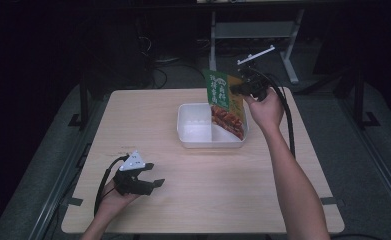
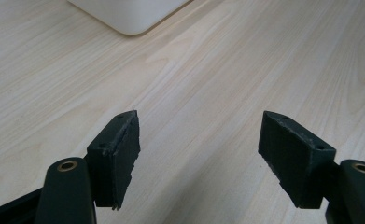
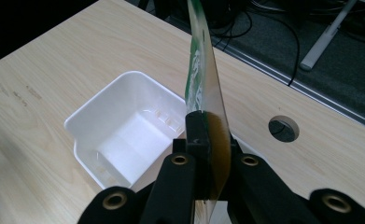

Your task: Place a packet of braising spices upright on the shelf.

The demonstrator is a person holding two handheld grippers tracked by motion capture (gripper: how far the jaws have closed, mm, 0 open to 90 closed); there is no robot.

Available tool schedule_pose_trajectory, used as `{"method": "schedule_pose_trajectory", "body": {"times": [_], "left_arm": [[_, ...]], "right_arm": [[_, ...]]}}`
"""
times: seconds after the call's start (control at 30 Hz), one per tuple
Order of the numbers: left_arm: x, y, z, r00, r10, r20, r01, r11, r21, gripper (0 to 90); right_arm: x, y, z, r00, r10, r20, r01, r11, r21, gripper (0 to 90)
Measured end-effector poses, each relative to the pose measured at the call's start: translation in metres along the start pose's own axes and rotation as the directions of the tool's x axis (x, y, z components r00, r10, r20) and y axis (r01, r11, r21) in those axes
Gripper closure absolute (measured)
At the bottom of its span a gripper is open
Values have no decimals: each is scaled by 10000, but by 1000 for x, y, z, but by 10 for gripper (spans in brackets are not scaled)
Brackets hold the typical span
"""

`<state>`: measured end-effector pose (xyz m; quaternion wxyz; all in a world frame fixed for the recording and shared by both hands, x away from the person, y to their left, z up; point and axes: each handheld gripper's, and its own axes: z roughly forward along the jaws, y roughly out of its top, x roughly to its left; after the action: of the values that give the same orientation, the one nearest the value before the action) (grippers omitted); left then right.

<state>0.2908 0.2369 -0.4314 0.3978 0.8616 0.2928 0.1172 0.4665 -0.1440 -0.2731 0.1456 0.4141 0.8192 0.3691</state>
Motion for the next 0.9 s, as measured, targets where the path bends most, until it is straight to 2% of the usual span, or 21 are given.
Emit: {"method": "schedule_pose_trajectory", "body": {"times": [0.5, 0.7, 0.9], "left_arm": [[-1, 0, 0, 10000, 10, -6, -10, 10000, -14, 291], [-1, 1, 0, 10000, 1, -1, -1, 10000, -43, 291], [-2, 1, 1, 10000, 27, 19, -27, 10000, 6, 291]], "right_arm": [[3, -7, 3, 9999, 56, 95, -59, 9994, 346, 896], [-2, -16, 0, 9991, 422, 109, -427, 9976, 541, 895], [-4, -23, -4, 9985, 543, 106, -549, 9953, 800, 893]]}}
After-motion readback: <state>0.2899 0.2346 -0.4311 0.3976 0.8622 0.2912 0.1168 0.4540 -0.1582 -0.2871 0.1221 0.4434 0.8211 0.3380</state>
